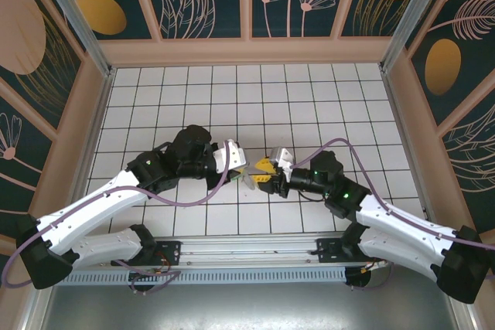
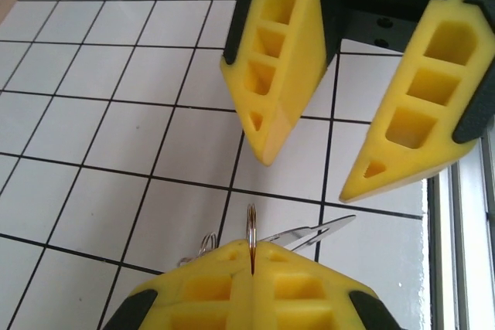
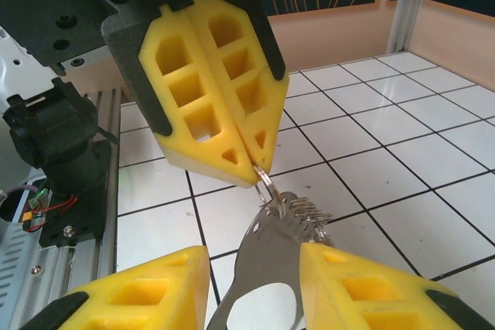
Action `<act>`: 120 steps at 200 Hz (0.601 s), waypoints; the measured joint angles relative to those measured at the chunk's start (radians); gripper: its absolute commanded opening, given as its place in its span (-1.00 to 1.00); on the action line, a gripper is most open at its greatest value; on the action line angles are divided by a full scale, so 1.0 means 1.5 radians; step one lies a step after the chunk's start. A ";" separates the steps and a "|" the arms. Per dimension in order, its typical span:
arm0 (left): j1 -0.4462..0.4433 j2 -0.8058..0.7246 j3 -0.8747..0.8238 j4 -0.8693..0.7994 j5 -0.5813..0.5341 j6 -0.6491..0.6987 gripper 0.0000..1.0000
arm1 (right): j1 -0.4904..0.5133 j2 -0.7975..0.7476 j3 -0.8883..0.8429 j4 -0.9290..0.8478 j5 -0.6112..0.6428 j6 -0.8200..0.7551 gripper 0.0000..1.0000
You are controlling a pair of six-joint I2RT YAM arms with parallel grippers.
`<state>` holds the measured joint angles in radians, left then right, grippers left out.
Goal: Put the keys on the keyring
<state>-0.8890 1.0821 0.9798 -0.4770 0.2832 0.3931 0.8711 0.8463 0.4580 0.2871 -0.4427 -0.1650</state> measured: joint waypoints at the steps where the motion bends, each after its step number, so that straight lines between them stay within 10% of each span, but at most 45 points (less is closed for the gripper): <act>1: 0.000 0.000 0.000 -0.001 0.001 0.000 -1.00 | 0.000 0.001 0.000 0.000 0.000 -0.001 -0.31; 120: -0.011 0.000 0.000 -0.016 0.047 0.005 -1.00 | 0.015 0.048 0.031 0.000 -0.017 -0.025 -0.76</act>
<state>-0.9054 1.0821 0.9798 -0.5014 0.3538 0.4000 0.8936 0.9176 0.5049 0.2871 -0.4686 -0.2031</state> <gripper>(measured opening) 0.037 0.176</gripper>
